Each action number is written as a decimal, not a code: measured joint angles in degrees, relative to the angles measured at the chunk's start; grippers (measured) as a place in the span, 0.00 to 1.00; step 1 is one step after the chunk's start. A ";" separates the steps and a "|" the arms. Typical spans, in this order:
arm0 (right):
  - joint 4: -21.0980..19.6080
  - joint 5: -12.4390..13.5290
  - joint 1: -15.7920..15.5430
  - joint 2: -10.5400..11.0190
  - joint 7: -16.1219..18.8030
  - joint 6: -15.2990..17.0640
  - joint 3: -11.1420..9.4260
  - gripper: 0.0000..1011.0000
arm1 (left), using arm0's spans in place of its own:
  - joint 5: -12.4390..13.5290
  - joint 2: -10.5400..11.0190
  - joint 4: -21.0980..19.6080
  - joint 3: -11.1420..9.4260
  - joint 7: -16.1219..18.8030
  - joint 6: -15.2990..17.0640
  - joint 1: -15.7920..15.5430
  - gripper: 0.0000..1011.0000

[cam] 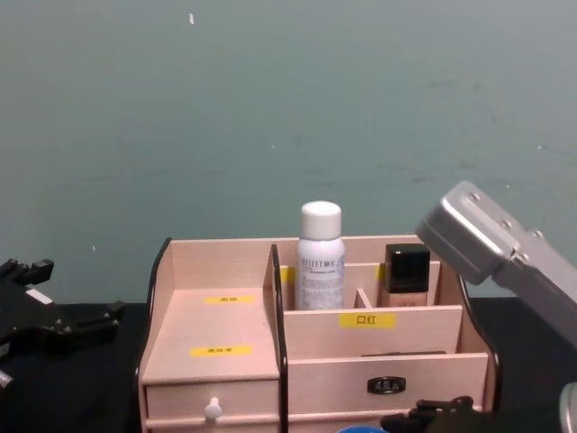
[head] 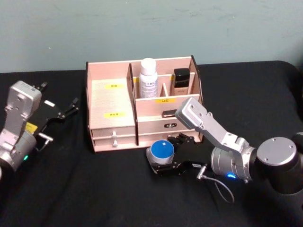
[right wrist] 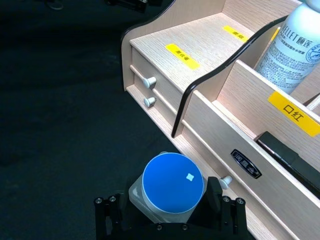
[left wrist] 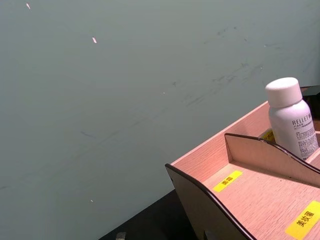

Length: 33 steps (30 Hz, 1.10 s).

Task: Pick up the facial cleanser and watermelon frost from the table and place them into the tiered storage box.

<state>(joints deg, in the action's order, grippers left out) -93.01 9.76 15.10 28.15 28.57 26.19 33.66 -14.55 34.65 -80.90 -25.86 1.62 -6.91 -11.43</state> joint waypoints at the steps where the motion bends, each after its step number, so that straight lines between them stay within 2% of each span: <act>1: 0.23 -0.28 0.11 -0.15 0.05 -0.14 0.10 0.99 | 0.00 0.00 0.00 0.00 0.00 0.00 0.00 1.00; 12: 0.64 -0.83 0.34 -0.36 0.25 -0.52 0.35 0.99 | 0.00 0.00 0.00 0.00 0.00 0.00 0.00 1.00; 16: 0.54 -0.70 0.33 -0.32 0.24 -0.48 0.33 0.90 | 0.00 0.00 0.00 0.00 0.00 0.00 0.00 1.00; 20: 0.49 -0.63 0.32 -0.30 0.19 -0.47 0.30 0.86 | 0.00 0.00 0.00 0.00 0.00 0.00 0.00 1.00; 33: 0.41 -0.53 0.25 -0.23 0.13 -0.36 0.26 0.79 | 0.00 0.00 0.00 0.00 0.00 0.00 0.00 1.00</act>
<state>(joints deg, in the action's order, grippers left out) -92.60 9.23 15.35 27.91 28.70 25.83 33.92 -14.55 34.65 -80.90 -25.86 1.62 -6.91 -11.43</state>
